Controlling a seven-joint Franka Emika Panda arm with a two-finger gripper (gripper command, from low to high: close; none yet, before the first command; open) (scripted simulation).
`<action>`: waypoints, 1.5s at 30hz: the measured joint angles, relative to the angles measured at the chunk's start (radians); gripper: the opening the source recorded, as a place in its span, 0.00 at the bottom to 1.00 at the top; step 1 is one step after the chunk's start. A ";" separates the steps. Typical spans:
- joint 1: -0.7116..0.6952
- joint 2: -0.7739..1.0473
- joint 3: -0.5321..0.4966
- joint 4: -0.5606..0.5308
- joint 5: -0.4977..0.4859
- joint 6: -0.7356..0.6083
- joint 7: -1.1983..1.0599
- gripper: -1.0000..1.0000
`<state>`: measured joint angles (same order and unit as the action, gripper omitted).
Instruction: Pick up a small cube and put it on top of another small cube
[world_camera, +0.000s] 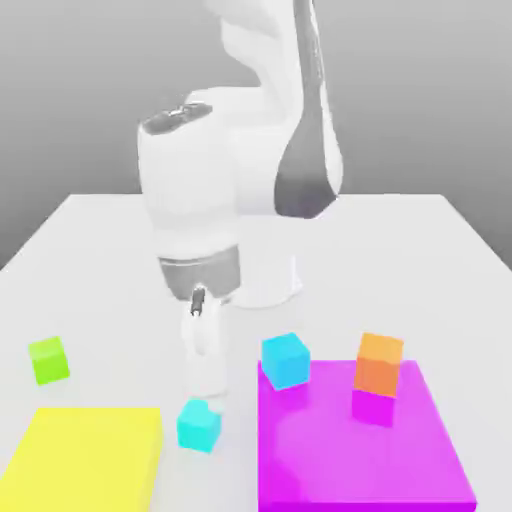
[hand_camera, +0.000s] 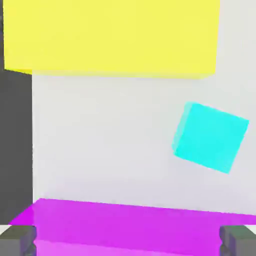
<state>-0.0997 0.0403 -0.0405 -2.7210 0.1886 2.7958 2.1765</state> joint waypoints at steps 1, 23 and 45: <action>0.016 0.018 -0.036 -0.016 -0.051 0.020 0.087 0.50; -0.018 0.273 -0.010 0.007 -0.073 0.238 0.179 0.00; 0.073 0.000 0.039 -0.006 0.077 -0.006 -0.337 0.00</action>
<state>-0.0270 0.0406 -0.0012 -2.7273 0.2658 2.7898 1.8391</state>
